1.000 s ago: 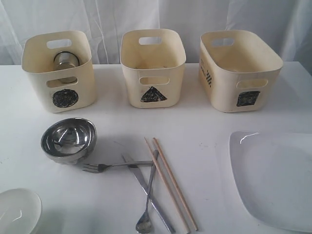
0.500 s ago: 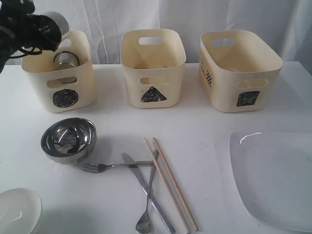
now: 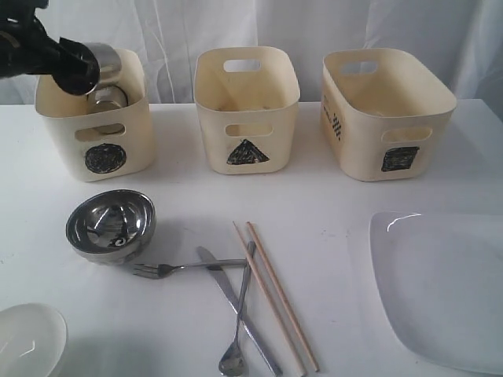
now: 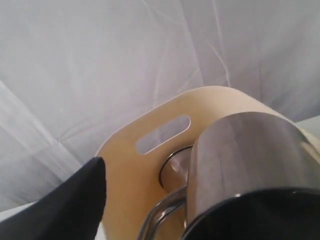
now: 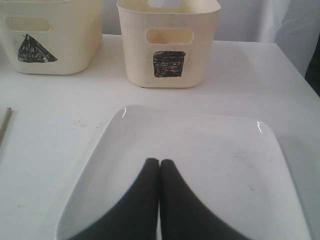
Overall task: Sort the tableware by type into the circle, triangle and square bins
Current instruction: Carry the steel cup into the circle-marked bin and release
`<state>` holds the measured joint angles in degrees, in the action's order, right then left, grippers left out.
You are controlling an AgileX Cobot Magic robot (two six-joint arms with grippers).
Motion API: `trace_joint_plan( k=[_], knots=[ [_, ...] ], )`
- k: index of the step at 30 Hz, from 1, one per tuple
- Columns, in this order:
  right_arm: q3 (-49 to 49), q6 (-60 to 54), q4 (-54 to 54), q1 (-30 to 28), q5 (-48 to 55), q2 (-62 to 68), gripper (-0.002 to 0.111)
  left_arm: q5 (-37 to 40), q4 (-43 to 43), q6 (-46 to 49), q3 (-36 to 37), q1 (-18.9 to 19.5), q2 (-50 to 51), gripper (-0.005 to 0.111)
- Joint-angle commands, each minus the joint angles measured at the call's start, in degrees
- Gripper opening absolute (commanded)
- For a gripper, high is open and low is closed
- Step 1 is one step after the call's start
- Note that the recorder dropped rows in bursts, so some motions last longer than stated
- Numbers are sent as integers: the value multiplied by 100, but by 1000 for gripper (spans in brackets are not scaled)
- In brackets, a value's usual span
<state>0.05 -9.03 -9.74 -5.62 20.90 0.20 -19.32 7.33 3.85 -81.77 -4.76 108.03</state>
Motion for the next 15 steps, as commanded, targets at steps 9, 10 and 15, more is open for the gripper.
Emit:
trace_joint_plan(
  k=[9,10,15],
  knots=[
    [-5,20,56,-11,-84,-20,0,2224,22,-110,-60,7,-1043,55],
    [-5,20,56,-11,-84,-20,0,1980,22,-110,-60,7,-992,51],
    [-5,20,56,-11,-84,-20,0,474,22,-292,-60,7,-738,11]
  ],
)
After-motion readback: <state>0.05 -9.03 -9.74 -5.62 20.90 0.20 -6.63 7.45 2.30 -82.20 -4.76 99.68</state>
